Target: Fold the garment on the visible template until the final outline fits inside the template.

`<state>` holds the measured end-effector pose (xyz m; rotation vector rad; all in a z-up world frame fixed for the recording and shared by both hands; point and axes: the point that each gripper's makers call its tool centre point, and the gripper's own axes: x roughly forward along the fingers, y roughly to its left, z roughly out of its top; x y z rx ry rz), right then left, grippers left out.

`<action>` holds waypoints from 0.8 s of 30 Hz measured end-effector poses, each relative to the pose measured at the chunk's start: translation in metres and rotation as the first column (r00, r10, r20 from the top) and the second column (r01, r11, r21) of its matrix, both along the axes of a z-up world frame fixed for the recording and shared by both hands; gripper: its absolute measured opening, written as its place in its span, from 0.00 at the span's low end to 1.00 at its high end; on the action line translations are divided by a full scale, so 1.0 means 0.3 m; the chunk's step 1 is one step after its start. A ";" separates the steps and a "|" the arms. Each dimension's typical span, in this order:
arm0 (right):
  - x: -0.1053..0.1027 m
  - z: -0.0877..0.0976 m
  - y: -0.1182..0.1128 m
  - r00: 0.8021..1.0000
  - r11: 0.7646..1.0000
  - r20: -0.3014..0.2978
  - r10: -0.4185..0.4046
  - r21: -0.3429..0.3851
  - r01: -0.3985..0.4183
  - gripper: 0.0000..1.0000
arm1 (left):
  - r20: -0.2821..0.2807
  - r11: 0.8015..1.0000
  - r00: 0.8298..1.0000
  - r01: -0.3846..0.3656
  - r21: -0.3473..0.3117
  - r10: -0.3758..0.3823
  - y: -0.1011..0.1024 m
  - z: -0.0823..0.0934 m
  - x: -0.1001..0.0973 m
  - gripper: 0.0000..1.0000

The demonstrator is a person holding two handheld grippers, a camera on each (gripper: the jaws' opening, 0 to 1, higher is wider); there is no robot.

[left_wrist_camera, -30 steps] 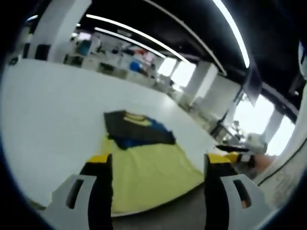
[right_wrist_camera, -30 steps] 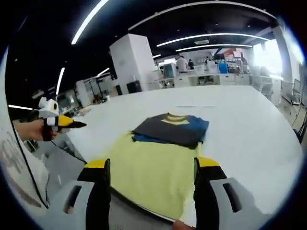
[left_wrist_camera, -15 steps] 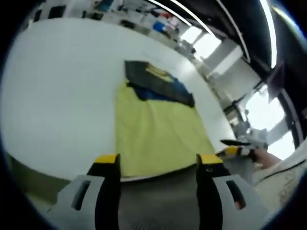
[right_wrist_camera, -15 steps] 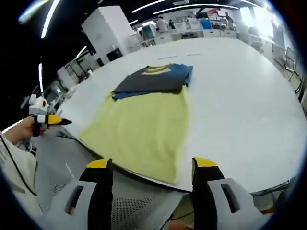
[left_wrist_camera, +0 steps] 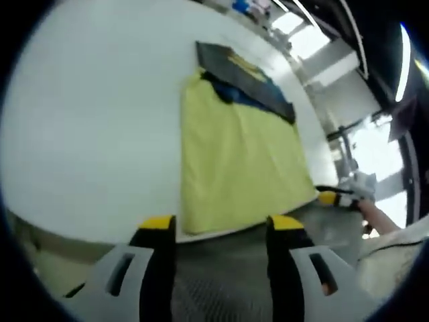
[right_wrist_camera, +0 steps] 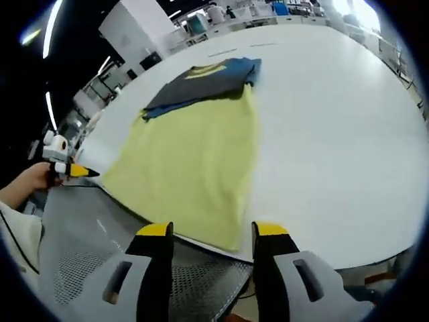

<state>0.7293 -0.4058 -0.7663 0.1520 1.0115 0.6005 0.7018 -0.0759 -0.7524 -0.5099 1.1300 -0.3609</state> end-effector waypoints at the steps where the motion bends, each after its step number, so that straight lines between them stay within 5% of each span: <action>1: 0.000 0.000 0.001 1.000 1.000 0.000 0.000 -0.001 0.000 0.45 | -0.007 1.000 1.000 -0.002 -0.004 0.002 -0.003 -0.005 -0.001 0.48; 6: -0.006 -0.010 -0.011 0.999 0.997 0.023 0.040 -0.063 -0.038 0.38 | -0.030 0.999 0.999 0.012 0.032 -0.011 -0.010 -0.048 -0.003 0.43; 12: -0.009 -0.014 -0.016 0.998 0.996 0.038 0.042 -0.077 -0.039 0.34 | -0.052 0.999 0.998 -0.028 0.016 0.028 -0.003 -0.100 0.016 0.18; 16: 0.007 -0.031 -0.026 0.998 0.995 0.054 0.038 -0.097 -0.033 0.21 | -0.053 0.999 0.999 -0.009 0.035 0.011 -0.004 -0.124 0.019 0.05; 19: 0.019 -0.051 -0.046 0.998 0.992 0.052 0.023 -0.125 -0.016 0.06 | -0.055 0.999 0.998 -0.017 0.032 0.019 -0.001 -0.133 0.023 0.01; 24: 0.021 -0.060 -0.047 0.999 0.994 0.050 -0.008 -0.107 0.014 0.03 | -0.064 0.999 0.997 -0.036 0.015 0.037 -0.011 -0.119 0.029 0.00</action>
